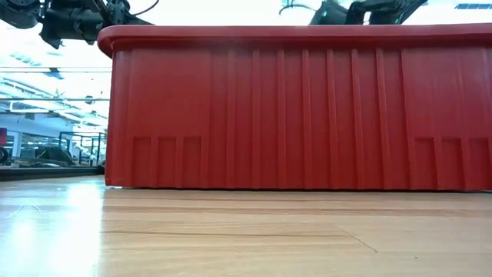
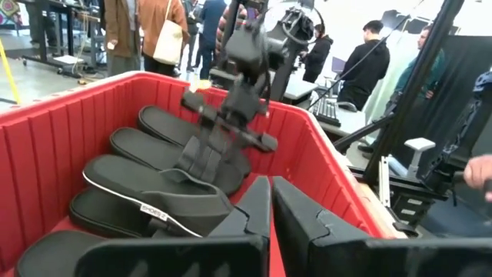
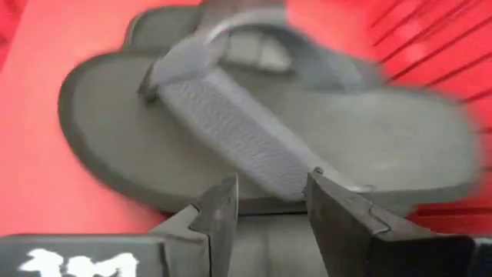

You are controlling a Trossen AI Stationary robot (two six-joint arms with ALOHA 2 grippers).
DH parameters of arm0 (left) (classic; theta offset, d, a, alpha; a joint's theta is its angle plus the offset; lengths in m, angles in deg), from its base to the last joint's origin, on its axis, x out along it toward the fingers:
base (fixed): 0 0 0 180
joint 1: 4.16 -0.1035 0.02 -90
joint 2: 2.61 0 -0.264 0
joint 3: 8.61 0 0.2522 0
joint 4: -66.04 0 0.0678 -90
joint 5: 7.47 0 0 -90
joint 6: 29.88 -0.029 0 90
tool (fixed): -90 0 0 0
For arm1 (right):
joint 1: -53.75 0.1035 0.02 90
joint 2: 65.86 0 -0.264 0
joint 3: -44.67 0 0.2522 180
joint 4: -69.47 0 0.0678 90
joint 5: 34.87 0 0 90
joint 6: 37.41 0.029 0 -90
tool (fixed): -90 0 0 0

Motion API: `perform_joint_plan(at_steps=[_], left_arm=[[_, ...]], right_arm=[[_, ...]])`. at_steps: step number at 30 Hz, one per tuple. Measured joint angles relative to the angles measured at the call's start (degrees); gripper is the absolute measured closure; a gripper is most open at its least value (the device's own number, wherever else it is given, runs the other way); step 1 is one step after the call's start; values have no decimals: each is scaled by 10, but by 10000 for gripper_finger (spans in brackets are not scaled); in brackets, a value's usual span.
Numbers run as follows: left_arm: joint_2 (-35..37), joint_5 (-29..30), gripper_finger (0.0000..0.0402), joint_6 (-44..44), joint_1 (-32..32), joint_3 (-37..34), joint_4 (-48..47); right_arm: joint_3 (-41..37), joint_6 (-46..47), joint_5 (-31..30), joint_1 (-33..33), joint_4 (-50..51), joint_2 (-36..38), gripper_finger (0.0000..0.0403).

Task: Pick and place slides into bin
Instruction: Put the black slipper into the red bin

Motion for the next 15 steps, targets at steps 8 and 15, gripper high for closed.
perform_joint_plan(at_steps=[8, 15], left_arm=[[0, -11, 398, 0, 0, 0, 0], [0, 5, 396, -19, 0, 0, 4]], right_arm=[[85, 82, 3, -2, 6, 113, 285], [59, 335, 217, 1, -174, 189, 390]])
